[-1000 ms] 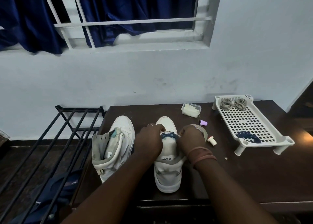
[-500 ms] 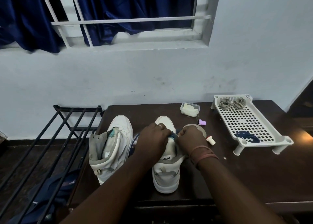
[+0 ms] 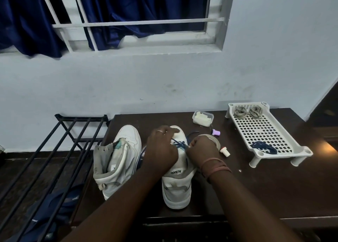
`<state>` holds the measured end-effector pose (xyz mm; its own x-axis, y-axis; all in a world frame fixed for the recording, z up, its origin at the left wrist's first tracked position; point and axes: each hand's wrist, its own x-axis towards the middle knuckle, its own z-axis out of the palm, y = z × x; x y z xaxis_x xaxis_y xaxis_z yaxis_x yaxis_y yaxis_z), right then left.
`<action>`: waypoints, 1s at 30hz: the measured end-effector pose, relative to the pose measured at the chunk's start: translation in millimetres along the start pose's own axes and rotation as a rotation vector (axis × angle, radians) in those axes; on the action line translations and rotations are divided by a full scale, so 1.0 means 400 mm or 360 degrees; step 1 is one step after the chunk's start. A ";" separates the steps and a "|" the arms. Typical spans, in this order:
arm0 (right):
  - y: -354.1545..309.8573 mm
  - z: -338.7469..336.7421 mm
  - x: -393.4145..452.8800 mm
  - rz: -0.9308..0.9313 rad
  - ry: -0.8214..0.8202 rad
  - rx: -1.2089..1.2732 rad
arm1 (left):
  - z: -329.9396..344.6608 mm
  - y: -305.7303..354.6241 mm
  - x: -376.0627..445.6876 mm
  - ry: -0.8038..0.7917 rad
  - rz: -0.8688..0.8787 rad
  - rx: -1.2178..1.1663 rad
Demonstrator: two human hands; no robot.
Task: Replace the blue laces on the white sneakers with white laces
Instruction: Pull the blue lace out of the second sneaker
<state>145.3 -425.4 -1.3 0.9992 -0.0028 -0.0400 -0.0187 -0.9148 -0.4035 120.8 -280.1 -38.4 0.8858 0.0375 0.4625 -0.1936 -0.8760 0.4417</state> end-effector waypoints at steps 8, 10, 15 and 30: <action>-0.004 0.009 -0.006 -0.0028 0.0090 -0.0019 | 0.000 -0.001 0.006 -0.0127 0.0049 0.0400; -0.003 0.009 -0.007 -0.0015 0.0087 -0.0036 | -0.013 0.017 0.014 0.0080 -0.0325 -0.0144; 0.000 0.012 -0.004 -0.0028 0.0075 0.0007 | -0.100 0.044 0.077 0.0650 -0.1389 -0.2237; -0.009 0.005 -0.010 -0.0029 0.0044 -0.0072 | -0.081 0.045 0.060 -0.0075 -0.0792 -0.0807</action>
<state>141.3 -421.3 -1.3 1.0000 0.0035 -0.0073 0.0006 -0.9322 -0.3620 124.8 -279.4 5.7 0.9351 0.3442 0.0840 0.0768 -0.4284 0.9003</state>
